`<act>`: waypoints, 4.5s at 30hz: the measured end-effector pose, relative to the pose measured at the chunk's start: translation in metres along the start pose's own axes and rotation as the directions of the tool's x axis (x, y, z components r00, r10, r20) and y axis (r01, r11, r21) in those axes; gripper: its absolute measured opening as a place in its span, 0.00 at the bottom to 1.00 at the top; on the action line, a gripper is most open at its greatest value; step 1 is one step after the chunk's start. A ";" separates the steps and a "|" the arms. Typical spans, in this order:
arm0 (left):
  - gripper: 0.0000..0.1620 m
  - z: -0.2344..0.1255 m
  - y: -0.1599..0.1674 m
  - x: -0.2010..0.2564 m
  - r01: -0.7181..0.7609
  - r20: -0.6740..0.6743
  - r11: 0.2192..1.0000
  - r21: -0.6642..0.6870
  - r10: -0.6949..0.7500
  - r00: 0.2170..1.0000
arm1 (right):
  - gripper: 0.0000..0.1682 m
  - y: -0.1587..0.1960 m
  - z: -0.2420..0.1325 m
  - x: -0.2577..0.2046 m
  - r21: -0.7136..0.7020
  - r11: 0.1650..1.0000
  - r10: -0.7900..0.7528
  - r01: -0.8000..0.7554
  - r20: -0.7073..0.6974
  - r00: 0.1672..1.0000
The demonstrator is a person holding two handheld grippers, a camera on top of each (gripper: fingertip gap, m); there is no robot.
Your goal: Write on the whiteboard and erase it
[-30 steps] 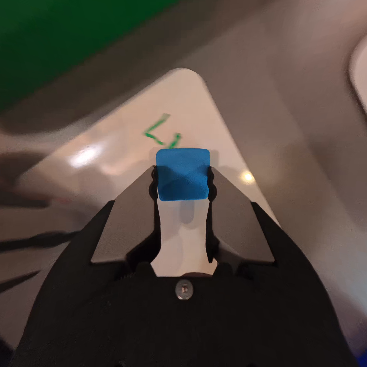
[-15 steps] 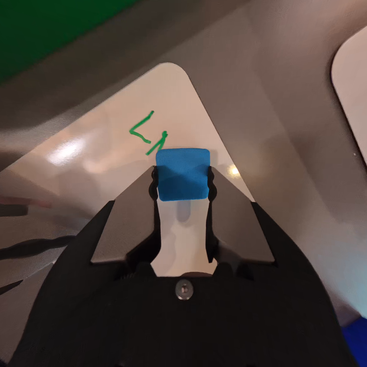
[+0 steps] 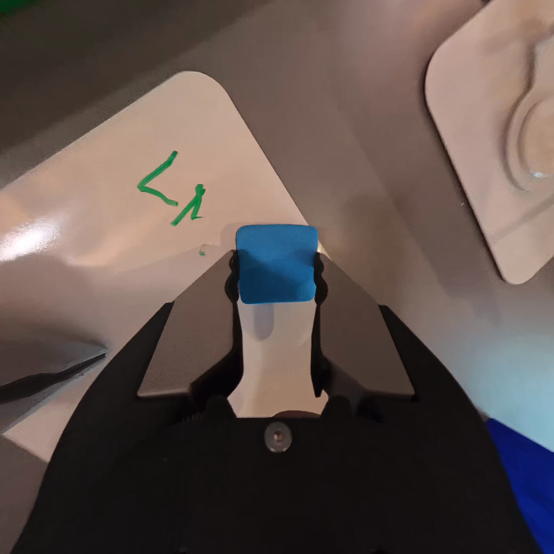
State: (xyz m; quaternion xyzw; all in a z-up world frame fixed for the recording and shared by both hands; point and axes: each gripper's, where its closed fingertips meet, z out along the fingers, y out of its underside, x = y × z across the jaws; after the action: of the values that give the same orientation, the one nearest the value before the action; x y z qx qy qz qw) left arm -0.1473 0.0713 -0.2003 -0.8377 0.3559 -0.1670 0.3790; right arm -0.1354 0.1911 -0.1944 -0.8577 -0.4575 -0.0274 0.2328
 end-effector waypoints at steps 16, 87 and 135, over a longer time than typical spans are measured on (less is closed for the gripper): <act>0.00 0.000 0.000 0.004 0.006 -0.037 1.000 -0.001 -0.007 0.999 | 0.29 -0.027 -0.001 -0.046 0.091 0.994 -0.073 0.052 0.238 0.968; 0.00 0.000 0.000 0.004 0.000 -0.032 1.000 0.000 0.000 0.999 | 0.29 -0.037 -0.002 -0.070 0.002 0.991 -0.129 0.133 0.252 0.959; 0.00 -0.001 0.000 0.003 -0.002 -0.015 1.000 0.000 0.002 1.000 | 0.29 0.106 -0.030 0.042 -0.059 0.992 0.117 -0.112 0.097 0.988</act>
State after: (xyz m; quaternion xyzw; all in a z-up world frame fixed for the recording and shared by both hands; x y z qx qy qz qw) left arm -0.1456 0.0686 -0.2002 -0.8360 0.3597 -0.1731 0.3765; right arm -0.0215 0.1606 -0.1966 -0.8888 -0.4177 0.0171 0.1879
